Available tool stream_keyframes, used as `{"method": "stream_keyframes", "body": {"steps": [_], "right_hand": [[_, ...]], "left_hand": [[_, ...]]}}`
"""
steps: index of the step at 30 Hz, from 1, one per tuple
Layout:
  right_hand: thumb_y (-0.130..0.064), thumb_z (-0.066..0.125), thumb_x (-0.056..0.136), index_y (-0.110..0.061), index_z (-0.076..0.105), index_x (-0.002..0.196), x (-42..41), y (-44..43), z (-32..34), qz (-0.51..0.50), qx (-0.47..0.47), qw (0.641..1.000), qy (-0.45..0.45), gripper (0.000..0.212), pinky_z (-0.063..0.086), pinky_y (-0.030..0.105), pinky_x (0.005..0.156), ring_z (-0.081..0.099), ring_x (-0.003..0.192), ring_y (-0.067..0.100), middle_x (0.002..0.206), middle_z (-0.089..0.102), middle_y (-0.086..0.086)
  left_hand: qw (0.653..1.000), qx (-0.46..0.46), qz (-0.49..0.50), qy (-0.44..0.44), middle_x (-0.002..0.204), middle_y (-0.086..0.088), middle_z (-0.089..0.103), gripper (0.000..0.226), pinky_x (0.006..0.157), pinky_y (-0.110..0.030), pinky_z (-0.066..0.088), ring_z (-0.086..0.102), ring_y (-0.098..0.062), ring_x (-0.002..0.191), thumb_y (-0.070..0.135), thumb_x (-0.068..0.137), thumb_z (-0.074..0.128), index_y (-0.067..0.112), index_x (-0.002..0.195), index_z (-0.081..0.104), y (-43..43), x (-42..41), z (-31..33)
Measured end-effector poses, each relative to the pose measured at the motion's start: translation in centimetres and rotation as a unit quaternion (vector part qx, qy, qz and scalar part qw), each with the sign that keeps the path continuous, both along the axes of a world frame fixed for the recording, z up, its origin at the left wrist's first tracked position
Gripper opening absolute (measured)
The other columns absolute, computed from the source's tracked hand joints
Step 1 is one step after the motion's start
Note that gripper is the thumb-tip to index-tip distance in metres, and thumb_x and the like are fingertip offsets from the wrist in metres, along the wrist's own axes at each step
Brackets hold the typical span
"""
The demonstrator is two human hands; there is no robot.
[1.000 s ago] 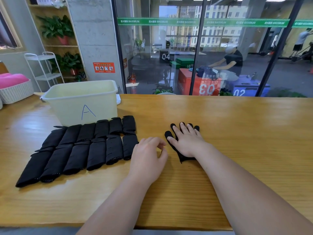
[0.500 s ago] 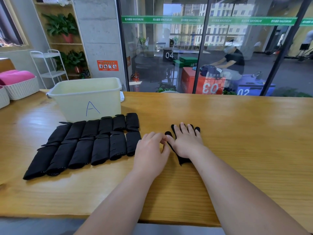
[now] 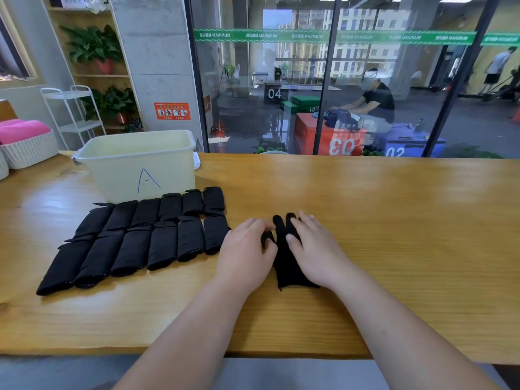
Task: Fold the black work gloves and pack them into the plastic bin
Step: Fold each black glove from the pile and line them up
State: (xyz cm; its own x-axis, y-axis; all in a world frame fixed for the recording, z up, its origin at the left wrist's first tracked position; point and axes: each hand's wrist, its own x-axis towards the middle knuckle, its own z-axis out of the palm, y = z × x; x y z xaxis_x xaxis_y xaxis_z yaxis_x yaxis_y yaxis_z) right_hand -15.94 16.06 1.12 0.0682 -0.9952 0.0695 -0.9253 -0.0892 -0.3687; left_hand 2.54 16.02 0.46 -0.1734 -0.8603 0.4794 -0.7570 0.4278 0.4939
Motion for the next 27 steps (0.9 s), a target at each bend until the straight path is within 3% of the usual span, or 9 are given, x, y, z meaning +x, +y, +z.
{"method": "stream_keyframes", "body": {"steps": [2,6,15,18,21,24,27], "right_hand": [[-0.06,0.026,0.111,-0.028,0.015,0.17,-0.9,1.0,-0.6,0.016,0.023,0.999,0.043,0.069,0.003,0.045,0.133,-0.004,0.164,0.012,0.178,0.001,-0.008],[-0.068,0.018,0.107,-0.035,0.005,0.17,-2.0,2.2,-0.4,0.048,-0.005,0.998,0.046,0.073,-0.001,0.041,0.133,-0.011,0.161,0.005,0.177,-0.006,-0.014],[-0.075,0.022,0.103,-0.039,0.019,0.168,-3.7,5.0,-0.6,0.057,-0.023,0.996,0.062,0.075,0.002,0.038,0.133,-0.007,0.16,0.0,0.176,0.002,-0.018],[-0.069,0.043,0.102,-0.043,0.041,0.159,-4.2,5.5,-0.3,0.064,-0.061,0.996,-0.014,0.062,0.017,0.036,0.131,0.008,0.159,0.0,0.171,0.018,-0.026],[-0.059,0.067,0.096,-0.048,0.069,0.127,-5.2,6.4,0.0,0.085,-0.112,0.985,-0.103,0.034,0.037,0.031,0.118,0.035,0.144,-0.005,0.146,0.048,-0.034],[-0.057,0.078,0.088,-0.047,0.077,0.105,-5.8,7.2,-0.3,0.107,-0.129,0.98,-0.111,0.02,0.042,0.029,0.107,0.049,0.131,0.001,0.123,0.061,-0.033],[-0.058,0.079,0.086,-0.046,0.078,0.105,-5.8,7.3,-0.6,0.122,-0.134,0.979,-0.089,0.022,0.046,0.034,0.103,0.05,0.126,0.0,0.119,0.062,-0.034]], "left_hand": [[0.999,0.005,-0.026,-0.043,0.114,0.019,0.066,0.022,0.098,-0.034,0.049,0.06,-0.006,0.102,0.033,0.1,0.06,0.031,0.118,0.073,0.0,-0.1,-0.3],[0.996,-0.006,-0.036,-0.085,0.118,0.02,0.065,0.027,0.101,-0.032,0.043,0.06,-0.007,0.11,0.046,0.1,0.06,0.033,0.119,0.073,-0.1,-0.3,-0.6],[0.992,0.028,-0.076,-0.102,0.135,0.021,0.058,0.039,0.107,-0.034,0.047,0.06,-0.008,0.117,0.058,0.099,0.061,0.035,0.13,0.066,0.0,0.1,-0.5],[0.993,0.022,-0.079,-0.08,0.14,0.023,0.057,0.039,0.109,-0.033,0.047,0.056,-0.006,0.124,0.055,0.1,0.063,0.036,0.133,0.066,0.2,0.4,0.2],[0.992,0.0,-0.099,-0.075,0.136,0.025,0.057,0.035,0.108,-0.024,0.041,0.049,-0.001,0.128,0.055,0.098,0.067,0.038,0.129,0.068,0.9,1.2,1.2],[0.984,0.036,-0.162,-0.07,0.126,0.028,0.058,0.03,0.108,-0.022,0.042,0.048,0.002,0.128,0.057,0.095,0.072,0.041,0.12,0.07,2.0,2.3,1.1],[0.978,0.054,-0.184,-0.075,0.127,0.029,0.058,0.028,0.111,-0.021,0.039,0.045,0.003,0.131,0.056,0.092,0.077,0.041,0.117,0.073,2.4,2.8,0.3]]}}
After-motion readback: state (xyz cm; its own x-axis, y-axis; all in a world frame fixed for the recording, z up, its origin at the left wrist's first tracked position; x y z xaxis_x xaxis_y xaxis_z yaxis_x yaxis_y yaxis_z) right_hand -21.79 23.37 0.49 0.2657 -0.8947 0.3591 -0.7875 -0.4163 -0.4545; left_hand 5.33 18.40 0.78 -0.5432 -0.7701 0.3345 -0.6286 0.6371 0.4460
